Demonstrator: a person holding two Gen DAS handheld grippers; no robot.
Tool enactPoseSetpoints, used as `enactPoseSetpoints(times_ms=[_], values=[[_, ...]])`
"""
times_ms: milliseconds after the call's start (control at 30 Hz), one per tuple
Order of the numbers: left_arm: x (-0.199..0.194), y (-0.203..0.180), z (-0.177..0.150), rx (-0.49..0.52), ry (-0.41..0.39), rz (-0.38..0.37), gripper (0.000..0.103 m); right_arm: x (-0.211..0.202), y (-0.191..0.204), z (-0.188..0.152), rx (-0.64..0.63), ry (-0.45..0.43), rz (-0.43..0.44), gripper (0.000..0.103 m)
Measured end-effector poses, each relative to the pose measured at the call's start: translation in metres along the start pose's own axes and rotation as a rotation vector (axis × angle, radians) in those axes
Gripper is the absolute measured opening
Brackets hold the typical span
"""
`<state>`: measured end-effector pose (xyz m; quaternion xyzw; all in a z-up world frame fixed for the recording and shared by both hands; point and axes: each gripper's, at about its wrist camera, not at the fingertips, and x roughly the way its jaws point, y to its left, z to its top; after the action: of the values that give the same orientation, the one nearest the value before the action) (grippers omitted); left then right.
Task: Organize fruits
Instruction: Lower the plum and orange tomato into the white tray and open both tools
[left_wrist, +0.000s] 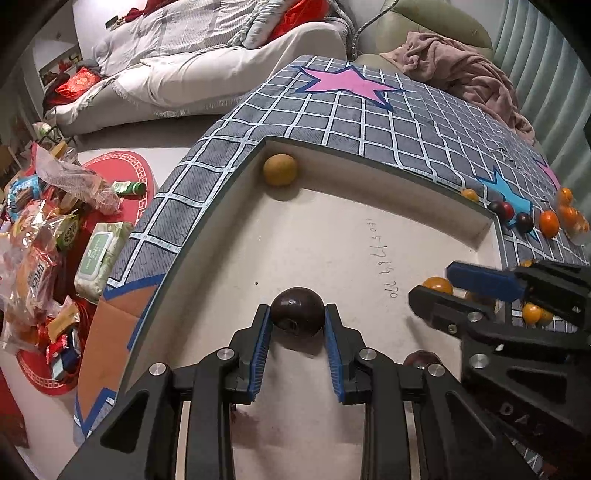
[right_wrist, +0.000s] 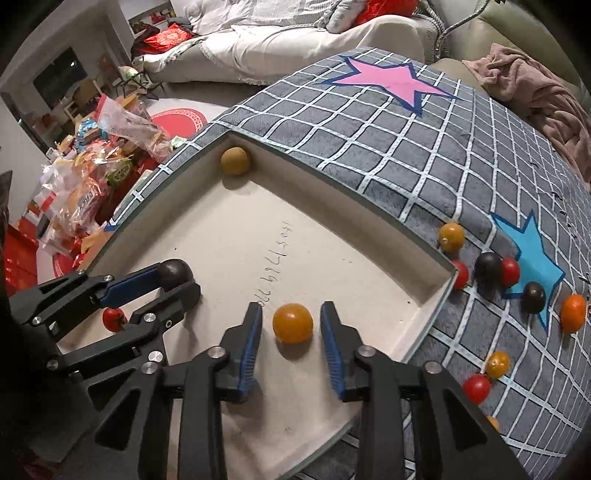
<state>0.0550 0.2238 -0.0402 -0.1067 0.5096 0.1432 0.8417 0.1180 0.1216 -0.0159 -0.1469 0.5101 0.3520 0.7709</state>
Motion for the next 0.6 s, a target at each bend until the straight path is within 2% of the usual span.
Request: enactPoseSetpoints(times_ms=[33,100,133,167,200,333,400,500,533,600], values=[[0.0,0.0,0.0,0.002,0.002,0.008,0.041,-0.003,-0.003,-0.001,0.006,-0.007,-0.006,0.045],[-0.001,0.003,-0.001,-0.008,-0.009,0.043,0.072,-0.009,-0.007,-0.001,0.018,-0.019,-0.009,0.048],[-0.002,0.006,-0.002,-0.017,-0.013,0.033,0.08,-0.012,-0.009,-0.001,0.027,-0.026,0.003,0.065],[-0.003,0.007,-0.002,-0.025,-0.018,0.012,0.085,-0.016,-0.011,-0.001,0.037,-0.034,0.015,0.076],[-0.006,0.008,-0.003,-0.032,-0.025,-0.002,0.085,-0.022,-0.013,-0.002,0.046,-0.053,0.022,0.085],[-0.012,0.0,-0.005,0.009,-0.039,0.049,0.085,-0.038,-0.012,-0.005,0.047,-0.085,0.01,0.085],[-0.016,-0.004,-0.007,0.023,-0.048,0.057,0.085,-0.046,-0.013,-0.009,0.043,-0.103,-0.013,0.092],[-0.025,-0.012,-0.01,0.042,-0.065,0.065,0.085,-0.058,-0.02,-0.018,0.047,-0.125,-0.03,0.097],[-0.029,-0.015,-0.01,0.051,-0.071,0.067,0.085,-0.063,-0.024,-0.022,0.057,-0.129,-0.031,0.103],[-0.035,-0.021,-0.013,0.066,-0.082,0.069,0.085,-0.069,-0.03,-0.028,0.069,-0.137,-0.034,0.103]])
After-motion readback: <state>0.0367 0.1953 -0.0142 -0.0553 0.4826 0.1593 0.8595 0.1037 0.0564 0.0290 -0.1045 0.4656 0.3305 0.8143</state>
